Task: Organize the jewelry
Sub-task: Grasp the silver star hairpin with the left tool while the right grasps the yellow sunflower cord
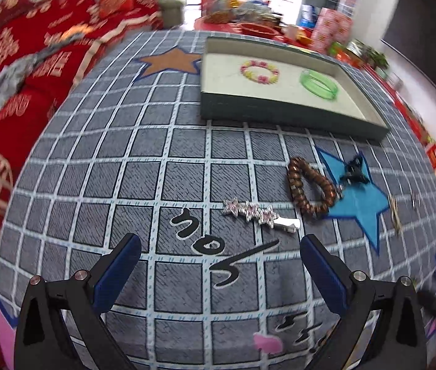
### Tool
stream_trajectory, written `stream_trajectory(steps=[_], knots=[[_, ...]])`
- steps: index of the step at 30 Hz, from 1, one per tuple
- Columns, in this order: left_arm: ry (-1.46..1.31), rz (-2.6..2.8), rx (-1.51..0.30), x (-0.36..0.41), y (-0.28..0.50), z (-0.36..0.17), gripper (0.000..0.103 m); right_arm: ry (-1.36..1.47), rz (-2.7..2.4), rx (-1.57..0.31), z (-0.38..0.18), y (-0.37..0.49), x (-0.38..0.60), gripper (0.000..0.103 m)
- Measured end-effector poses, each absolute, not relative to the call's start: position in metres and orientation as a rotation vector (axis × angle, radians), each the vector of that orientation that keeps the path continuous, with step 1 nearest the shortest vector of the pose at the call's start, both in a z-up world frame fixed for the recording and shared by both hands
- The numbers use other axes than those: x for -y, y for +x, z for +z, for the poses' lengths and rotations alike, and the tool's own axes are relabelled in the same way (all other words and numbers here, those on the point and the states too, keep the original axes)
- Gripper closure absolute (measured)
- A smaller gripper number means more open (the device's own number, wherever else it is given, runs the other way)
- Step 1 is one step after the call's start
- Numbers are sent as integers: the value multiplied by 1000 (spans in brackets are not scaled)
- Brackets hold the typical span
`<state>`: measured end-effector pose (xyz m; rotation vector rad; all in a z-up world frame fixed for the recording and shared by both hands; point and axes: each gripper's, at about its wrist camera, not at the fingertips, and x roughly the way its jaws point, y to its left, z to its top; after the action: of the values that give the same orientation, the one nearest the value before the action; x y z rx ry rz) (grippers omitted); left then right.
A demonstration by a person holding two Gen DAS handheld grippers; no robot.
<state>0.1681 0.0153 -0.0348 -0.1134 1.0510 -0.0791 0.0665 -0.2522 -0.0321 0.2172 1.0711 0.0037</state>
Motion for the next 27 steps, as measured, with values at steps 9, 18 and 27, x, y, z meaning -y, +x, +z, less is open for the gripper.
stream_trajectory(steps=[9,18,27], knots=[[-189,85,-1123,-5,189,-48,0,147,-12,-1055,-34,63,241,0],[-126,99,-1120,-4,189,-53,0,87,-40,-1077,-45,64,231,0],[-86,4,-1134,-17,177,-52,0,3,-57,-1091,-56,58,219,0]])
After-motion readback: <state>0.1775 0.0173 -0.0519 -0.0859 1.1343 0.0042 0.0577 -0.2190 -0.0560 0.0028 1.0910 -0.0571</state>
